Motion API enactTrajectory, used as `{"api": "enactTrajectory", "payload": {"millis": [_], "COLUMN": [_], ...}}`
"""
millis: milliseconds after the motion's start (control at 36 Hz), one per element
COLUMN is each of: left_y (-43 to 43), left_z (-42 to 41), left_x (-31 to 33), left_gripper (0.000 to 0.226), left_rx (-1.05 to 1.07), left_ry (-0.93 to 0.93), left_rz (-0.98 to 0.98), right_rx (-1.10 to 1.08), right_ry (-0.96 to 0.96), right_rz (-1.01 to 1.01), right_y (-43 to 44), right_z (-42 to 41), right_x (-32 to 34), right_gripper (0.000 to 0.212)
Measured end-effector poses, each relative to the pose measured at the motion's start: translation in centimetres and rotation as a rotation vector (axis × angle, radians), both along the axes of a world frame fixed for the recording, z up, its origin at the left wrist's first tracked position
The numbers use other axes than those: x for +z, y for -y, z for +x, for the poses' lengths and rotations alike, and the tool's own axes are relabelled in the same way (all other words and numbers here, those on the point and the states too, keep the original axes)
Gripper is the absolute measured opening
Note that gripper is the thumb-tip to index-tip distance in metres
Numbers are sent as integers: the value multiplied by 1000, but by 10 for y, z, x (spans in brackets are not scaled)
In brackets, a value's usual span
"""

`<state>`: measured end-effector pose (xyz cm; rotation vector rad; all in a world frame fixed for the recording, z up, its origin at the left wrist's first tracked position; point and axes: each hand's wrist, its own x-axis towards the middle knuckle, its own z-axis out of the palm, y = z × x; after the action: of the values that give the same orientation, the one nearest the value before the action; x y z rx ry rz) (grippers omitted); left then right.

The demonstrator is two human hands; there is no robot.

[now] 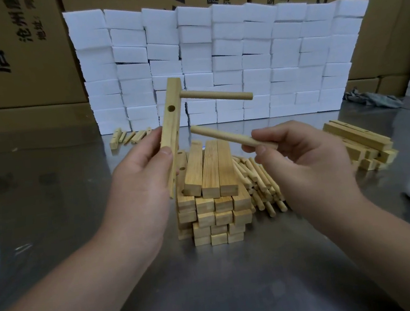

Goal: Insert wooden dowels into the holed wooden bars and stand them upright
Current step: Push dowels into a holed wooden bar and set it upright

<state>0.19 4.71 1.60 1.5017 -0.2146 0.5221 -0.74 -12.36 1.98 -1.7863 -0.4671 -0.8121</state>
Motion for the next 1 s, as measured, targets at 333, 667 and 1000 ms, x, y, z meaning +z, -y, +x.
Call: {"api": "enactTrajectory", "payload": {"millis": [333, 667, 1000], "left_y": [2, 1, 2], "left_z": [-6, -5, -6], "left_x": [3, 2, 2], "left_gripper": [39, 30, 32], "left_rx": [-90, -53, -78], "left_ry": [80, 70, 62], "left_rz": [93, 130, 125], "right_rx": [10, 56, 11], "right_ry": [9, 44, 47], "right_rz": [-59, -53, -108], "right_y": [-2, -2, -1], "right_z": [1, 0, 1], "right_x": [-1, -2, -3], "right_gripper": [30, 20, 29]}}
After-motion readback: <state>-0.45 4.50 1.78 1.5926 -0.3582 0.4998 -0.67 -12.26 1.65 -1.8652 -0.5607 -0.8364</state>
